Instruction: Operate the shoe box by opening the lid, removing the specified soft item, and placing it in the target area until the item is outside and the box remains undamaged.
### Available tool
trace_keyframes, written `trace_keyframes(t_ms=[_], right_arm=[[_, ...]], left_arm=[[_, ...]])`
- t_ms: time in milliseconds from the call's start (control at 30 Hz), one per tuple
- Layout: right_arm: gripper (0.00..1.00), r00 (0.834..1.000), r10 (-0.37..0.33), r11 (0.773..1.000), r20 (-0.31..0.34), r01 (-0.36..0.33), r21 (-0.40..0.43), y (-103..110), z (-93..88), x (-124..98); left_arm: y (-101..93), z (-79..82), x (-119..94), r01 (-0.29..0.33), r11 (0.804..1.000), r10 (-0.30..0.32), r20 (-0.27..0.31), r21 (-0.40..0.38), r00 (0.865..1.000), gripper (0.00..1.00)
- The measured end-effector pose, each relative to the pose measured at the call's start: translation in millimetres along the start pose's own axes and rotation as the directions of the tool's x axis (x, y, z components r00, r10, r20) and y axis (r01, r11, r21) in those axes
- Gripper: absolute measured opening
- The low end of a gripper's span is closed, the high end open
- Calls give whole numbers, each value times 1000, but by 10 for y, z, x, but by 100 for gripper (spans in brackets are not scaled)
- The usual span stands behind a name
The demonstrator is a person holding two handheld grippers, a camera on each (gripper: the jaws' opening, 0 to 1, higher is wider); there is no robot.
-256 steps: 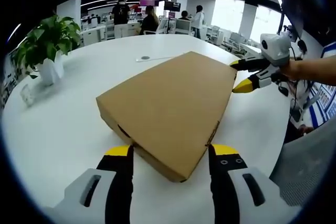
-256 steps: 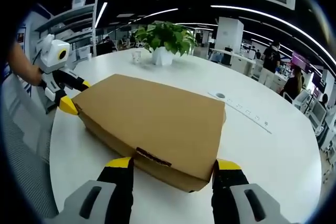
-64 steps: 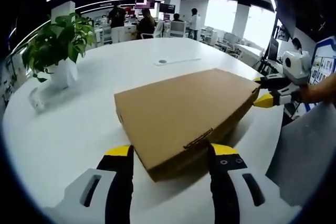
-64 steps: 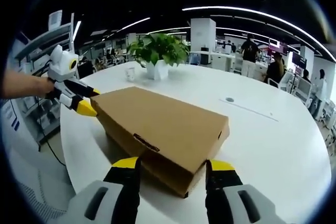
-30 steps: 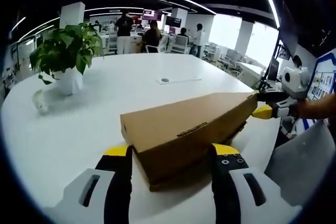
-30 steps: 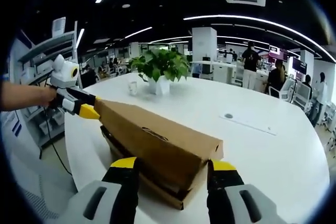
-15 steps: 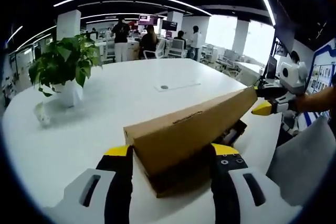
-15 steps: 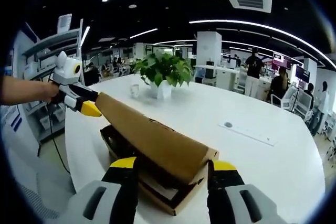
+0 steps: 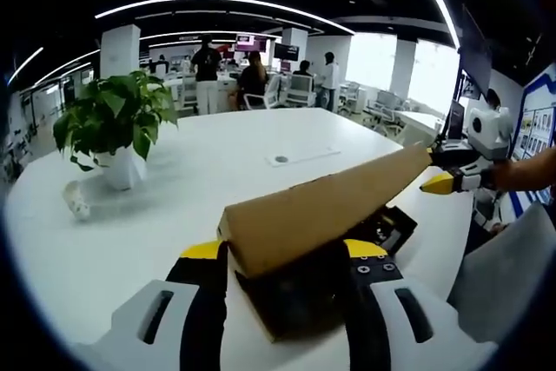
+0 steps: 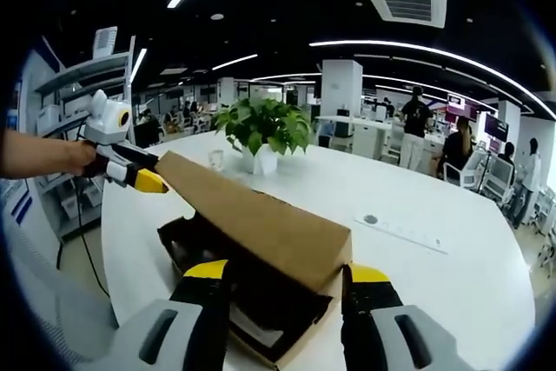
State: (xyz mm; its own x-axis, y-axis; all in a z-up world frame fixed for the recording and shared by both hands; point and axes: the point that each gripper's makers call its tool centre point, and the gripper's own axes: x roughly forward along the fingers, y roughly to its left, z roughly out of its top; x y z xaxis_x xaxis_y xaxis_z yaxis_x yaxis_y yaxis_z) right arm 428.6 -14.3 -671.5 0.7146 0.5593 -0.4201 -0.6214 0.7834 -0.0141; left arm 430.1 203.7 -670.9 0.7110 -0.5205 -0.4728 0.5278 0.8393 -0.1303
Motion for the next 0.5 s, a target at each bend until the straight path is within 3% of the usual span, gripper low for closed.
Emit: trace_keyframes(t_ms=[500], right_arm=[[46, 1000, -24, 1000, 19, 24, -10, -111, 137, 70]], left_arm=[[151, 163, 52, -50, 999, 50, 32, 8, 998, 40]])
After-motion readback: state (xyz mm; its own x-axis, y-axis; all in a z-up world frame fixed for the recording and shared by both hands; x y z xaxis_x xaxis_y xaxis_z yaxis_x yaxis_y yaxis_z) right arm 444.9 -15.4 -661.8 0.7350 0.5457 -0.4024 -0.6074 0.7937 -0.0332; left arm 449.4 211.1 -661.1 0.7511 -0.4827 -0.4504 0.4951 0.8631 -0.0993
